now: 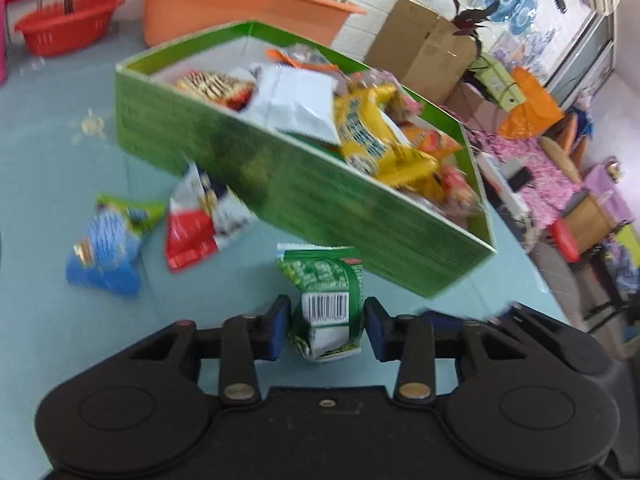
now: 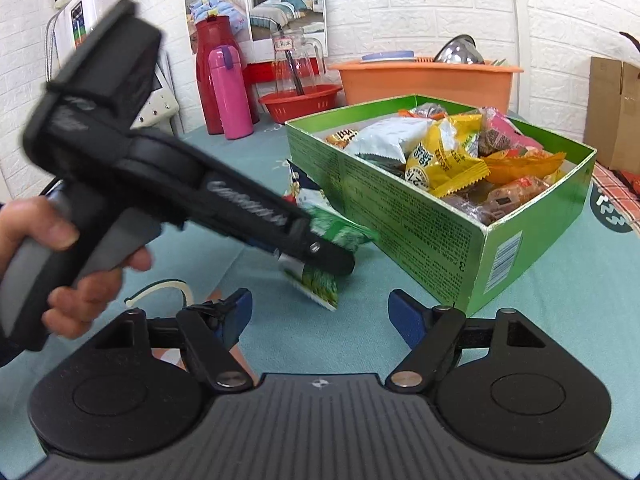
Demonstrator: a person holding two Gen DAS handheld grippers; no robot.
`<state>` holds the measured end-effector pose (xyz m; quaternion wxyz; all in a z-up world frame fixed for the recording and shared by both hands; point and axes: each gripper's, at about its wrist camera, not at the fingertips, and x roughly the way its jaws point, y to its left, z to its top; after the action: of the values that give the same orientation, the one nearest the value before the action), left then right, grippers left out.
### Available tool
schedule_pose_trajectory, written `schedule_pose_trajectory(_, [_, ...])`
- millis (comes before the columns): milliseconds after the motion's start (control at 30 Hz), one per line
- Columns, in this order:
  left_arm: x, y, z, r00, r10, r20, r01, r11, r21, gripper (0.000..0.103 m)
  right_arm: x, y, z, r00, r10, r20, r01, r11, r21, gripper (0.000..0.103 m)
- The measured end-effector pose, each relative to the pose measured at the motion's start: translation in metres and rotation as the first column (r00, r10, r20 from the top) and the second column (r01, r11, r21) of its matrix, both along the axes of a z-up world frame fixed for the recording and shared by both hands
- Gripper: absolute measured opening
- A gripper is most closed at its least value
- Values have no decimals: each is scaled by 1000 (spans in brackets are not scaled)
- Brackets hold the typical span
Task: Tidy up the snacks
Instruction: 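Move the left gripper to the green packet and grasp it, then carry the green packet into the green box and open the left gripper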
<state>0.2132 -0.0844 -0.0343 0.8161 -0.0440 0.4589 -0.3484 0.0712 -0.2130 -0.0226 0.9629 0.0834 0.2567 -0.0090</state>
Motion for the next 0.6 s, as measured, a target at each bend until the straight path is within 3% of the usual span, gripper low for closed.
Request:
schedule_pose_trajectory(167, [-6, 17, 9, 998, 51, 27, -50, 999, -19, 87, 12, 3, -6, 999, -14, -29, 15, 1000, 17, 103])
schedule_pose_trajectory(400, [-4, 16, 8, 998, 55, 16, -55, 998, -31, 87, 25, 12, -7, 1000, 3, -27, -3, 1000, 12, 103])
schedule_pose_trajectory(600, [-3, 12, 5, 998, 65, 0, -65, 996, -55, 86, 31, 11, -8, 999, -12, -31, 11, 1000, -5, 93])
